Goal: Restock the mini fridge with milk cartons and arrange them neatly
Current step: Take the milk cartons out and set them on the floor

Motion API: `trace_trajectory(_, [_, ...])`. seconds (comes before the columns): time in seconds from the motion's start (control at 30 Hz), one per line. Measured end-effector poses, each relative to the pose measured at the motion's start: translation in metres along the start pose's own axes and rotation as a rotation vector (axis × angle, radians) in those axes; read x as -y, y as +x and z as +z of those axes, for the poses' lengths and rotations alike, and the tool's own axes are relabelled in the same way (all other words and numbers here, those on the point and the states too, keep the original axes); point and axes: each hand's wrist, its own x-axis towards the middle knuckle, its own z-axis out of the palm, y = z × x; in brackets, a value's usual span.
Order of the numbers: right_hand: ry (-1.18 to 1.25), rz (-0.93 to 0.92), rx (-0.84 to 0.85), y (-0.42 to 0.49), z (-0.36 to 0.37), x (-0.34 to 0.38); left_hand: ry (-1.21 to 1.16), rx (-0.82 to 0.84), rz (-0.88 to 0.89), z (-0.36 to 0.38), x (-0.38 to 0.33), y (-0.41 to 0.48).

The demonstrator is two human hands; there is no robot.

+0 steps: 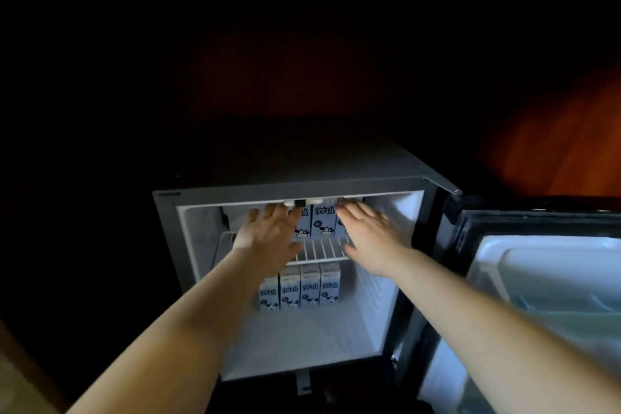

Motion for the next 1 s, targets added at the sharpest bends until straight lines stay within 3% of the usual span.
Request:
trace_trajectory(0.13, [-0.025, -0.02, -0.045, 0.021, 0.011, 0.0, 0.116, -0.031, -0.027, 0.01, -0.004, 0.018])
trace_trajectory(0.43, [-0.075, 0.029, -0.12, 0.05, 0.023, 0.0, 0.104, -0.078, -0.101, 0.018, -0.009, 0.037])
trace_trajectory(0.6, [-0.106, -0.028, -0.263, 0.038, 0.032, 0.002, -0.025, -0.192, -0.061, 0.032, -0.01, 0.026])
trace_trajectory(0.77, [-0.141, -0.036, -0.41, 0.027, 0.04, 0.003, -0.314, -0.252, -0.073, 0.038, -0.009, 0.019])
trace_trajectory(0.87, [-0.093, -0.025, -0.42, 0.025, 0.039, 0.005, -0.348, -0.322, -0.062, 0.036, -0.011, 0.018])
trace_trajectory(1.0, [-0.085, -0.037, -0.412, 0.023, 0.038, 0.005, -0.27, -0.406, 0.085, 0.038, -0.011, 0.015])
